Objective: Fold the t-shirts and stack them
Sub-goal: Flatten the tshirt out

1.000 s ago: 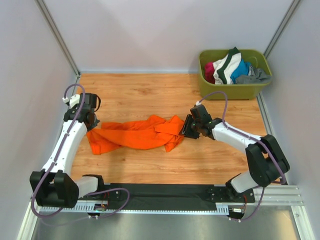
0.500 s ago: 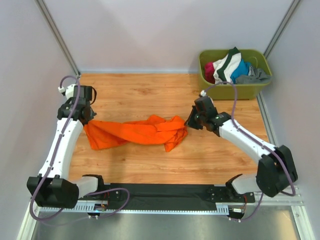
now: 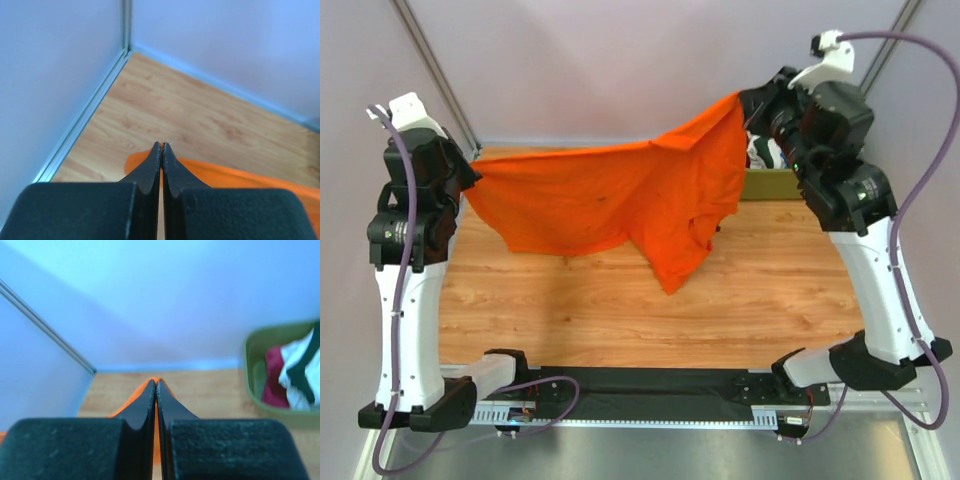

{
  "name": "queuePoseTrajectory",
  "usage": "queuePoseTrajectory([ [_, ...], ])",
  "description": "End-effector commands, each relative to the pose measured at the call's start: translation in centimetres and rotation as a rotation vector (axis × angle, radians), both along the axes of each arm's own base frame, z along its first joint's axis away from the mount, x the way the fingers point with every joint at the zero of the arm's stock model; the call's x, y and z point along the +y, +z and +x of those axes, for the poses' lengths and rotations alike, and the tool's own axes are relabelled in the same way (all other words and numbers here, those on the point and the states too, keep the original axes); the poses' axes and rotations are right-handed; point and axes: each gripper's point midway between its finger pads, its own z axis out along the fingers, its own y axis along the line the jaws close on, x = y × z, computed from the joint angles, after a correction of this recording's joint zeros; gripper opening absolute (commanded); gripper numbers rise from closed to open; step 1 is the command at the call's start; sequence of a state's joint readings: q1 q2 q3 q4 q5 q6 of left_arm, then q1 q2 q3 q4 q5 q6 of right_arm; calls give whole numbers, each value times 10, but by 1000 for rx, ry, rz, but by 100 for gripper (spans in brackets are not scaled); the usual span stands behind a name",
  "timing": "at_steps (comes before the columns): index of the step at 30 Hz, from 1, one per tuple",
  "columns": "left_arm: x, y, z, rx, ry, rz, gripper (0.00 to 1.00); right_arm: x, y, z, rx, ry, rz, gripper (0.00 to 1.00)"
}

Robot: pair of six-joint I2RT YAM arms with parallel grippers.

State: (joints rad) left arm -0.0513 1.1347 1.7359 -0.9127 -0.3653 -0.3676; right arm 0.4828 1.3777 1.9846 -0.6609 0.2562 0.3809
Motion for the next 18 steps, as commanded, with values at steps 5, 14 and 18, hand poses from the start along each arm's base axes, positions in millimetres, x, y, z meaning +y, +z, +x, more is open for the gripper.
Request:
queuePoseTrajectory([
  [5,-14,115,-36,-329,-144,96,0,-42,91,-35,-194,-91,-99,0],
  [14,-26,154,-104,-466,-217,79,0,-87,112,-109,-268,-129,-113,0],
  [18,-25,143,-127,-449,-212,57,0,-89,93,-133,-210,-68,-114,0],
])
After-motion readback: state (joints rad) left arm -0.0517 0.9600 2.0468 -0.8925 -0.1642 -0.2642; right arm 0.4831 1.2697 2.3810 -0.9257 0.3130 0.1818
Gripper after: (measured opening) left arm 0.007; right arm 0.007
